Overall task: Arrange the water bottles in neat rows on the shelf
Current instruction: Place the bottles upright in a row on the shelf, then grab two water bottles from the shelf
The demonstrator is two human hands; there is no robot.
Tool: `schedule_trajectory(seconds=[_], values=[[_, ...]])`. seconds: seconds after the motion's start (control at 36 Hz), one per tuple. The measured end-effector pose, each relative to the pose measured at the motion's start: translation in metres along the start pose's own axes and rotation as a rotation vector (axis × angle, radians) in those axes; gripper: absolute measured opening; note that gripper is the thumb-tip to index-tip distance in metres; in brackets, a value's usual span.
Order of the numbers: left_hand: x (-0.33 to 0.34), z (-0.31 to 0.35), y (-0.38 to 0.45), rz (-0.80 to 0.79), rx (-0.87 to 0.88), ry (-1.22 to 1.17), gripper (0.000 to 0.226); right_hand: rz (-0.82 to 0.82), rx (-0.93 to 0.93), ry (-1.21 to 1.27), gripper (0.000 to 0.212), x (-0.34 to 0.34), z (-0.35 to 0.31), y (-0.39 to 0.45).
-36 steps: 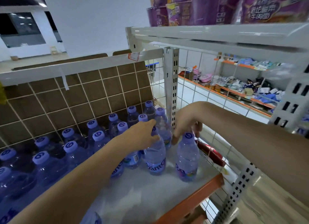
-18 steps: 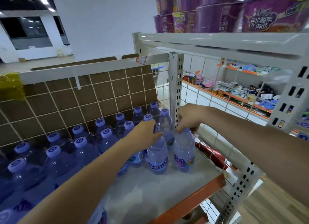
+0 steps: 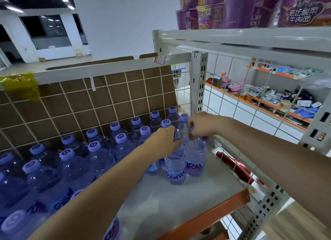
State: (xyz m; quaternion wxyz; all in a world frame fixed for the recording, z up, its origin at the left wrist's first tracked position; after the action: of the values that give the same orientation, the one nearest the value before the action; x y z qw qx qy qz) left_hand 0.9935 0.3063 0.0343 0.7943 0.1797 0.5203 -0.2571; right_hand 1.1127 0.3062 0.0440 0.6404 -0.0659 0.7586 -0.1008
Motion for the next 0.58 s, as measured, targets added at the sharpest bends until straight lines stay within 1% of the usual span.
schedule_trajectory(seconds=[0.06, 0.14, 0.22, 0.28, 0.31, 0.33, 0.42, 0.5, 0.58], values=[[-0.001, -0.002, -0.003, -0.033, -0.009, -0.027, 0.027, -0.013, 0.004, -0.057, 0.019, -0.001, -0.005, -0.005], [-0.01, -0.008, -0.013, -0.044, -0.015, -0.06, 0.039, 0.008, 0.011, -0.228, 0.028, -0.01, -0.014, -0.013], [-0.032, -0.018, -0.027, 0.014, 0.004, -0.062, 0.03, 0.156, -0.02, -0.269, 0.022, -0.027, -0.033, -0.019], [-0.05, -0.029, -0.042, 0.045, 0.006, -0.049, 0.03, 0.265, -0.07, -0.25, 0.021, -0.037, -0.052, -0.024], [-0.059, -0.035, -0.051, 0.06, 0.007, -0.045, 0.031, 0.288, -0.101, -0.218, 0.02, -0.038, -0.063, -0.027], [-0.067, -0.041, -0.06, 0.077, 0.006, -0.042, 0.031, 0.29, -0.138, -0.177, 0.018, -0.037, -0.075, -0.03], [-0.086, -0.063, -0.09, 0.101, -0.024, -0.001, 0.03, 0.22, -0.22, -0.091, 0.016, -0.022, -0.11, -0.036], [-0.095, -0.084, -0.119, 0.06, -0.073, 0.066, 0.027, 0.132, -0.282, -0.079, 0.013, -0.001, -0.145, -0.045], [-0.099, -0.103, -0.151, 0.012, -0.13, 0.125, 0.034, 0.07, -0.359, -0.088, 0.01, 0.017, -0.18, -0.061]])
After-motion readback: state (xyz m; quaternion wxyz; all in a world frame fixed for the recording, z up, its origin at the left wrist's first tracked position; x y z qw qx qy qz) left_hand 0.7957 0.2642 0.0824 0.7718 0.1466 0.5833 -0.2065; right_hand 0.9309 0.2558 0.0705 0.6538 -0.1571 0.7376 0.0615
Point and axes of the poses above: each hand's wrist, its own y-axis towards the middle knuckle, its own x-axis out of the palm, z = x × y, the point moved 8 cm from there along y, towards the middle knuckle, and after that the axes turned 7 degrees about -y, right-handed, at the moved point
